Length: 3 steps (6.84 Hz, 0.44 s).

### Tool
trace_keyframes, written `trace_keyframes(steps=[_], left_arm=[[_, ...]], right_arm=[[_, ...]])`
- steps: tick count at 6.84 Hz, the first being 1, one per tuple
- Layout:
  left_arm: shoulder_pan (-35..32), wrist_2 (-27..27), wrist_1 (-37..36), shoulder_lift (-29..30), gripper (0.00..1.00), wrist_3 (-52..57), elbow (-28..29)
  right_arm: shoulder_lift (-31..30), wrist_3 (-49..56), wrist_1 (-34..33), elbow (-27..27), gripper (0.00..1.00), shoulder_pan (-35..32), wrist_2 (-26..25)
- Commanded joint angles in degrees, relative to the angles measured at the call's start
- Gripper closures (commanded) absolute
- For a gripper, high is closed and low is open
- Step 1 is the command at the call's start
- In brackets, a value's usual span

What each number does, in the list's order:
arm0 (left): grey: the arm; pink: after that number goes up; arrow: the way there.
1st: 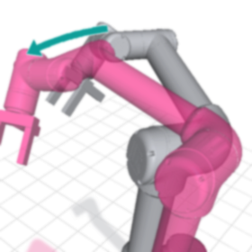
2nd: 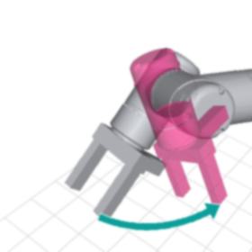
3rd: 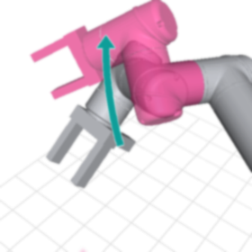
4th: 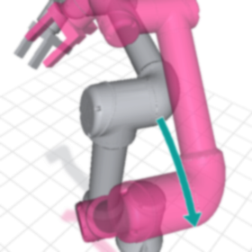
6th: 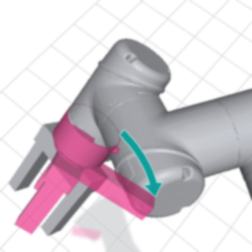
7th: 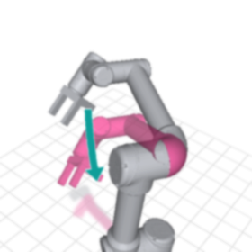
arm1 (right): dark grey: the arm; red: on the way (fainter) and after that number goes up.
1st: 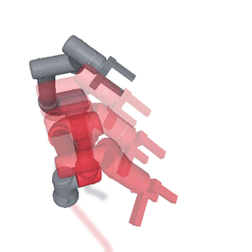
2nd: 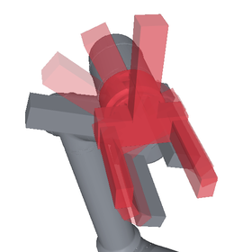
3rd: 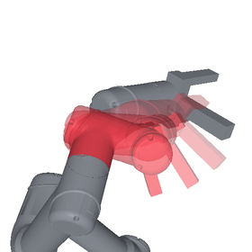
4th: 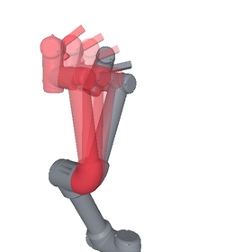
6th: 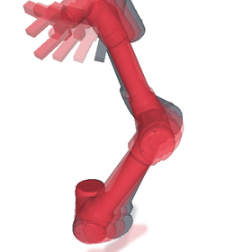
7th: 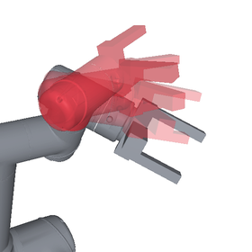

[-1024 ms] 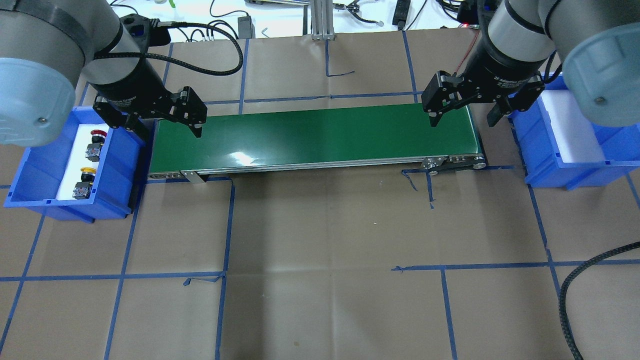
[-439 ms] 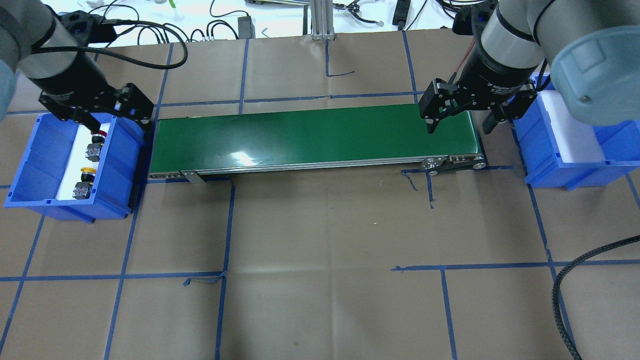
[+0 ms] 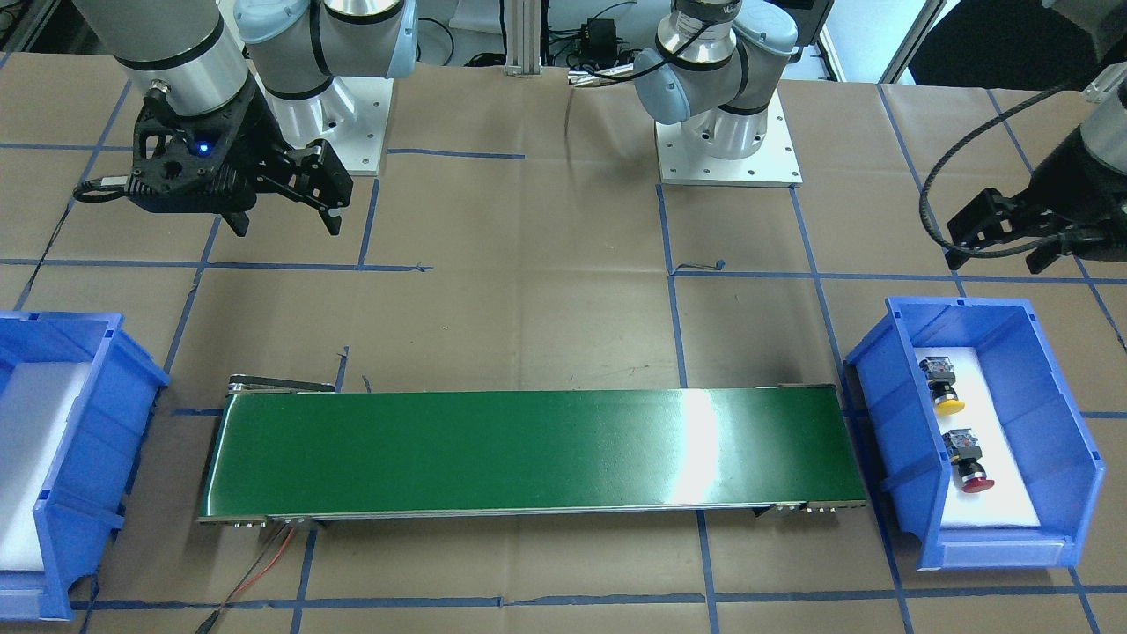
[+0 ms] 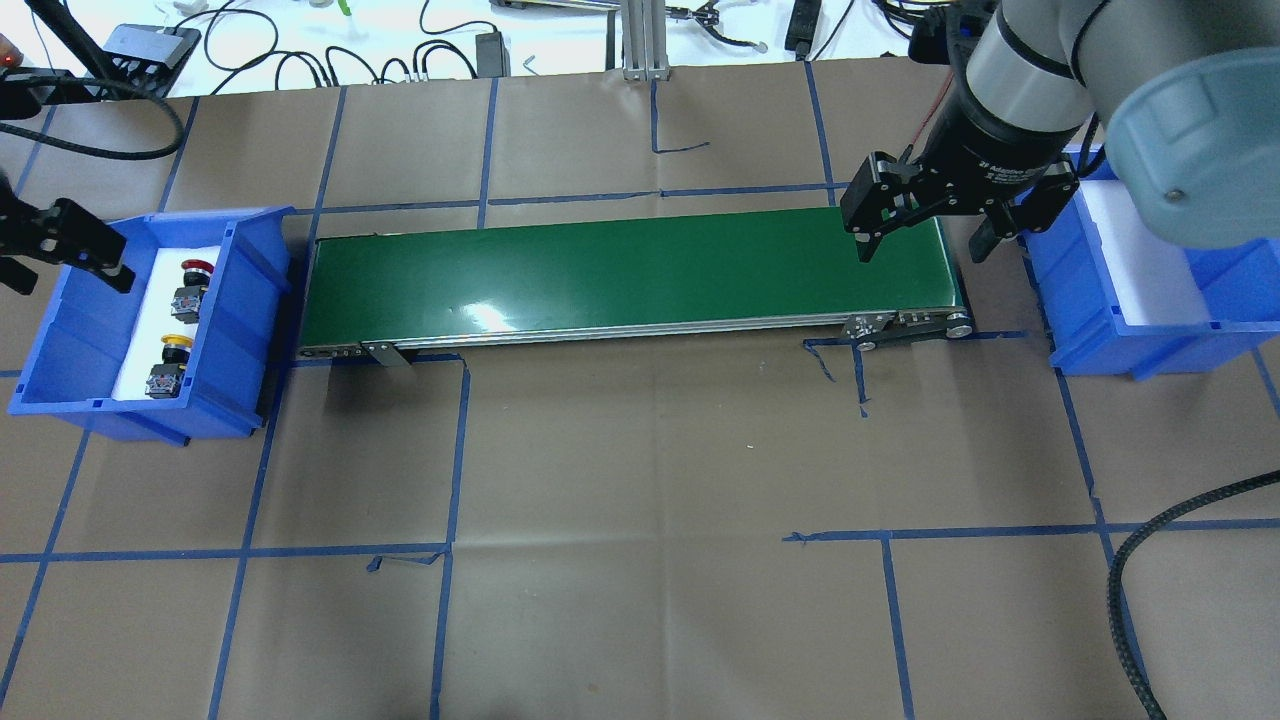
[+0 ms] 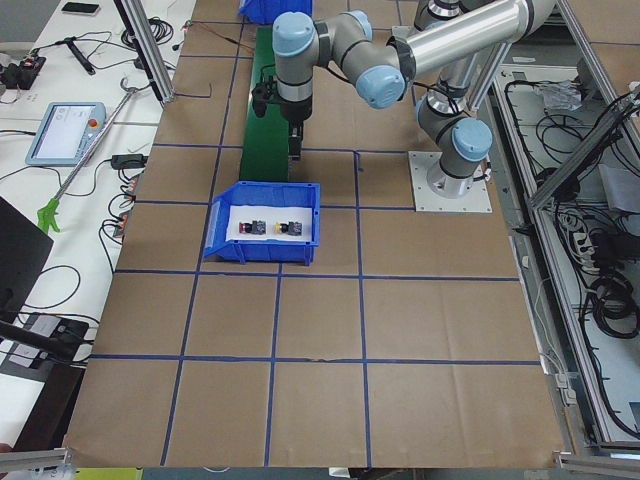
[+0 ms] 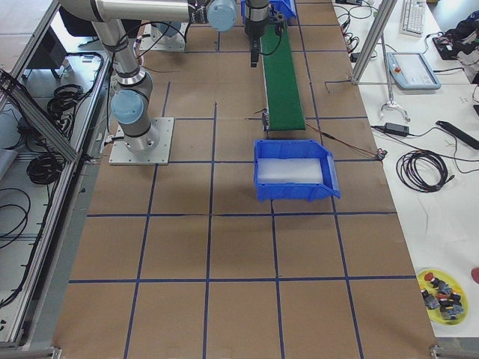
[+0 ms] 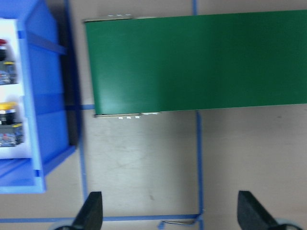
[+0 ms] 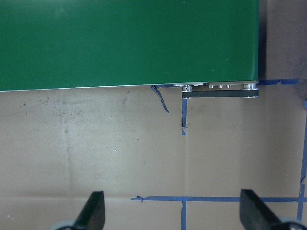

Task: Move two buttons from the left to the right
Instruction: 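Reach the left gripper into the left bin and grasp the yellow button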

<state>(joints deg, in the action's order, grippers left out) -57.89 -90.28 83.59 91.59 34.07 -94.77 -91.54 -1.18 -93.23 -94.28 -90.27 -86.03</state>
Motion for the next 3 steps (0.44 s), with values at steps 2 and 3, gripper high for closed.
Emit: trace_keyframes(steps=[2, 3], left_arm=[[4.1, 0.3, -6.8, 6.1, 0.00, 2.3, -0.2], [4.0, 0.6, -10.0, 7.8, 0.00, 2.3, -0.7]], right_arm=[[0.3, 0.5, -0.1, 0.3, 0.00, 0.1, 0.7], [0.3, 0.5, -0.1, 0.1, 0.00, 0.1, 0.7]])
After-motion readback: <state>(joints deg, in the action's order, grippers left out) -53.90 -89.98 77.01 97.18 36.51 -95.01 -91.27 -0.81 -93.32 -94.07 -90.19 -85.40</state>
